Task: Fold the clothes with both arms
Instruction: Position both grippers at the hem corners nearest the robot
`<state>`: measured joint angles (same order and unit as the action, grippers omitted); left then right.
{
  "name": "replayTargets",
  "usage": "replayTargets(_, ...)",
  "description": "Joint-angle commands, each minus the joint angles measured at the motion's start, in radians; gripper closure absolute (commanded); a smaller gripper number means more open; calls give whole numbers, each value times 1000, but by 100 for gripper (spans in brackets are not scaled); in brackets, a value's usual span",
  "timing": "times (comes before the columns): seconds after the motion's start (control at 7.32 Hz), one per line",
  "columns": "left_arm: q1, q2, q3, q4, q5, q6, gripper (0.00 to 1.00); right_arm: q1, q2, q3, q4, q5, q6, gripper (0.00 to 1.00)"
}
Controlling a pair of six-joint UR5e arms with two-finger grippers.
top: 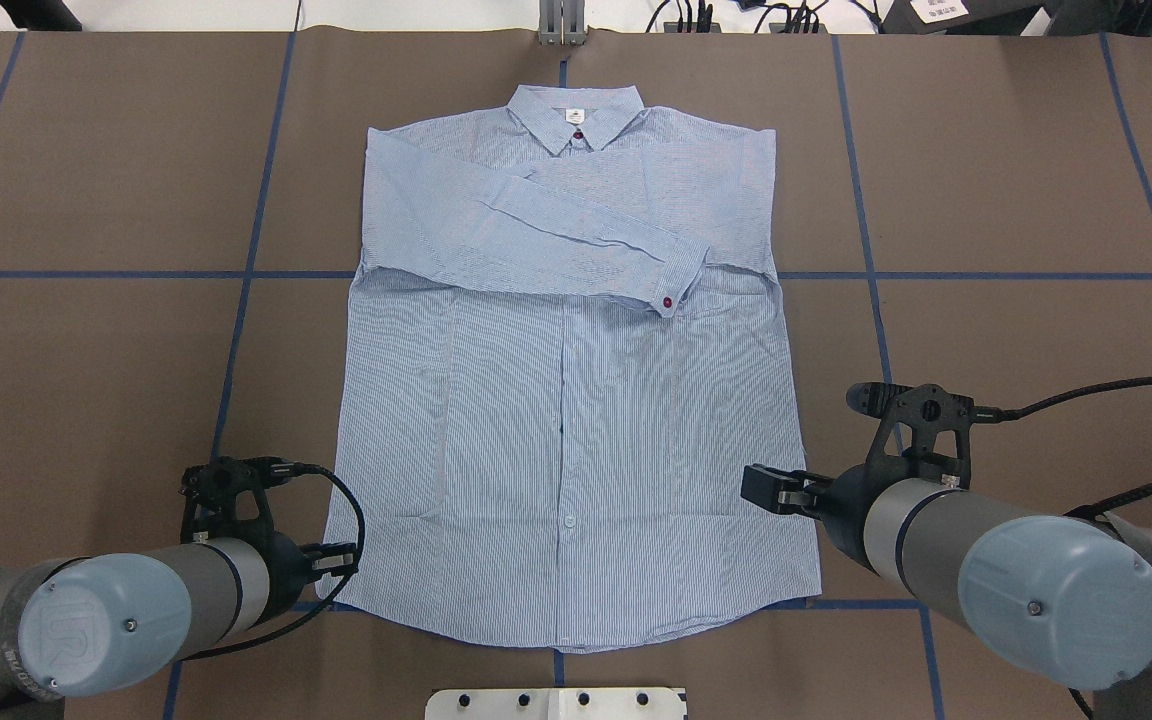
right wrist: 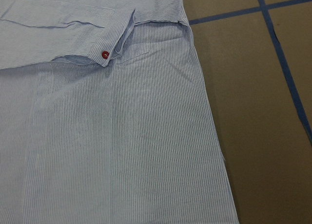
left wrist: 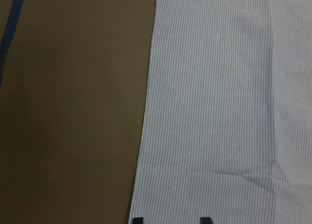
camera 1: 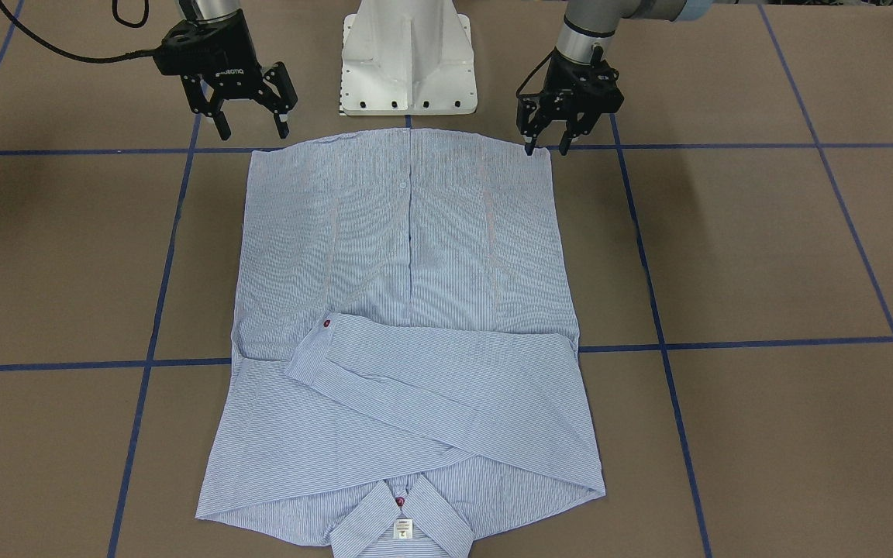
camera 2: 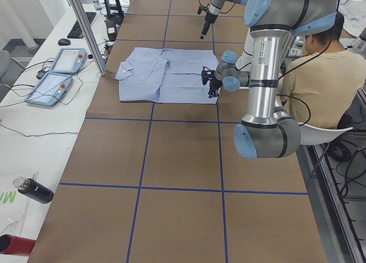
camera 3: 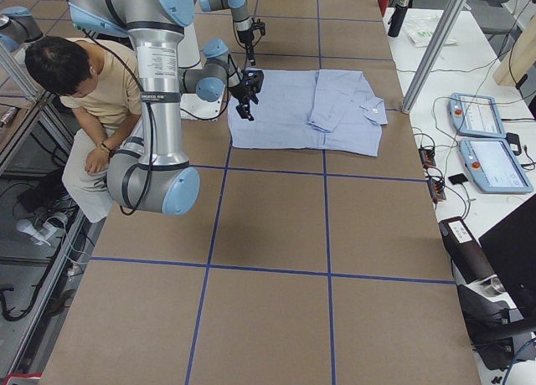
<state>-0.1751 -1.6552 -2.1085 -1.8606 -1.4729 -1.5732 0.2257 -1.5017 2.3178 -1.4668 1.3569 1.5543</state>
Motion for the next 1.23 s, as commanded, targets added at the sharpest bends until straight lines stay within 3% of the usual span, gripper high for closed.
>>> replayTargets(0.0,3,0,30,1,-1,-4,68,0,0,0,0,-4,0,0)
replayTargets(1.09,37,-1,48,-2,-7,-2,68,-3,0,-1,-1,-4,1,0)
